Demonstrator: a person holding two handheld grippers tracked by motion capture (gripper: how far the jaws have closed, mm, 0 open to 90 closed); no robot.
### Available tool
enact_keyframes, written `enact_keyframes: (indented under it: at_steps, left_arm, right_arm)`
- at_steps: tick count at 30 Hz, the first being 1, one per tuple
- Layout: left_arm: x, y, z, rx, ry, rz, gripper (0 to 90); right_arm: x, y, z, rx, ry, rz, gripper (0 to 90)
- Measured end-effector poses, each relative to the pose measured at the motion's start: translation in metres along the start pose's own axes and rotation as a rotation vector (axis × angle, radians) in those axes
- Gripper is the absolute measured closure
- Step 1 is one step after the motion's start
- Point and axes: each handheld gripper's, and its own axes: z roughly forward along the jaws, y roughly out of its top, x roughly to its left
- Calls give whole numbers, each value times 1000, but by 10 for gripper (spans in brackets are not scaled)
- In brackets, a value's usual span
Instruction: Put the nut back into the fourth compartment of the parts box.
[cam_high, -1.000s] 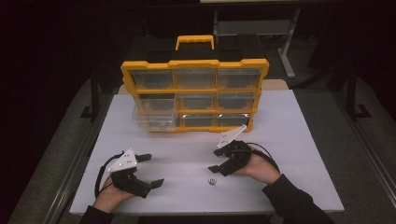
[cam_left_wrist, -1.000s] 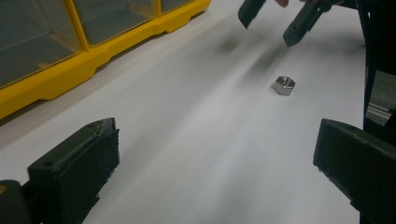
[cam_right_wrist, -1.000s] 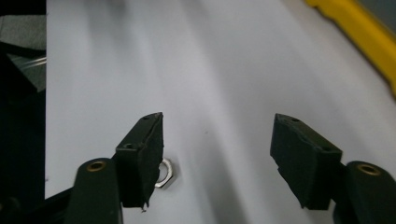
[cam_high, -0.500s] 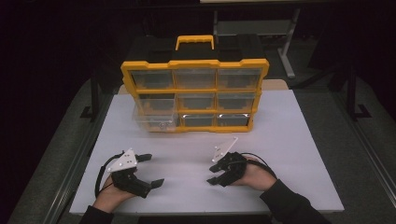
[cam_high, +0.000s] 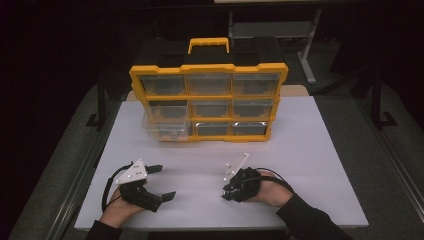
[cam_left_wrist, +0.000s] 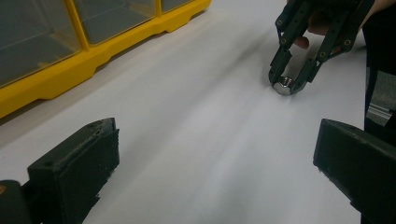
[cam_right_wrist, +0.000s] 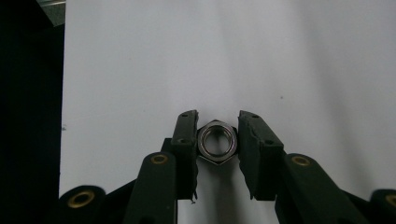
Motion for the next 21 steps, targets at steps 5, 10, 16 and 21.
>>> enact_keyframes:
  at_steps: [5,10,16,21]
  left_arm:
    - [0,0,0,-2,0,0,0]
    - [1,0,0,1,-2,6,0]
    - [1,0,-1,-2,1,2,0]
    - [1,0,-1,-1,0,0,0]
  right_arm:
    - [-2,1,-1,2,12,21,692]
    - [-3,4,0,16,9,21,692]
    - [-9,16,-7,8,-16,28,692]
    - [-14,27,-15,-4,-33,61,692]
